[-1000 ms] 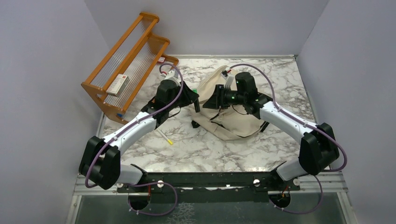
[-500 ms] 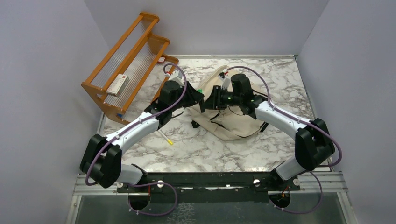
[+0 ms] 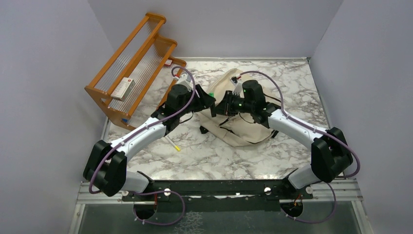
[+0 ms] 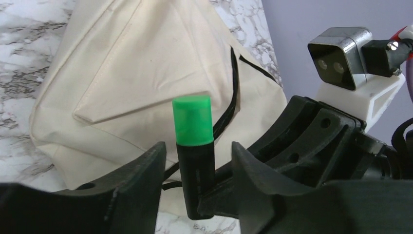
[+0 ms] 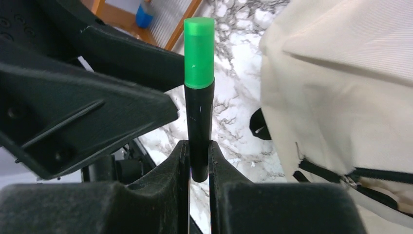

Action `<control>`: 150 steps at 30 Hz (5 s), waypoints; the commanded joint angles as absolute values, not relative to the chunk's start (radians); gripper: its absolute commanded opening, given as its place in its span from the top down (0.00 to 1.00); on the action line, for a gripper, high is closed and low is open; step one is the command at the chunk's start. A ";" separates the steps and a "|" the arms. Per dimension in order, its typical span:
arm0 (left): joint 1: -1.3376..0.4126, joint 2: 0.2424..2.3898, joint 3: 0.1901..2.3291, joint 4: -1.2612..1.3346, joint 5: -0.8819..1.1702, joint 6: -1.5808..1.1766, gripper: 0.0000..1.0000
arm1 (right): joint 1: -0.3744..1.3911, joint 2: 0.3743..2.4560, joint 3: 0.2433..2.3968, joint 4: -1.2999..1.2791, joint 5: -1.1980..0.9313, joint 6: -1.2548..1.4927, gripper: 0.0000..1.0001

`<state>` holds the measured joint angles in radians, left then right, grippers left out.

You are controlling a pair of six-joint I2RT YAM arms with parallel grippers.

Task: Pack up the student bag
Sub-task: Pick up the stationery from the center of the board, then place the stationery in the student bag.

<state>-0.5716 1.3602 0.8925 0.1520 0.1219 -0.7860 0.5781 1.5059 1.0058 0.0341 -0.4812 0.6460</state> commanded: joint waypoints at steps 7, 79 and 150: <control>-0.580 1.369 0.936 0.252 0.313 -0.603 0.23 | 0.567 1.285 0.959 -0.124 0.010 0.628 0.99; -0.871 2.002 1.738 -0.290 -0.188 0.036 1.00 | 0.079 1.350 0.751 -0.082 -0.708 0.774 0.99; -0.835 1.857 1.601 -0.232 -0.062 -0.113 0.78 | 0.184 1.364 0.854 -0.078 -0.330 0.709 0.68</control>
<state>-0.8558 1.9400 1.6047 -0.2432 -0.1368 -0.0620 0.1780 1.4708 0.8867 0.0002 -0.4477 0.7639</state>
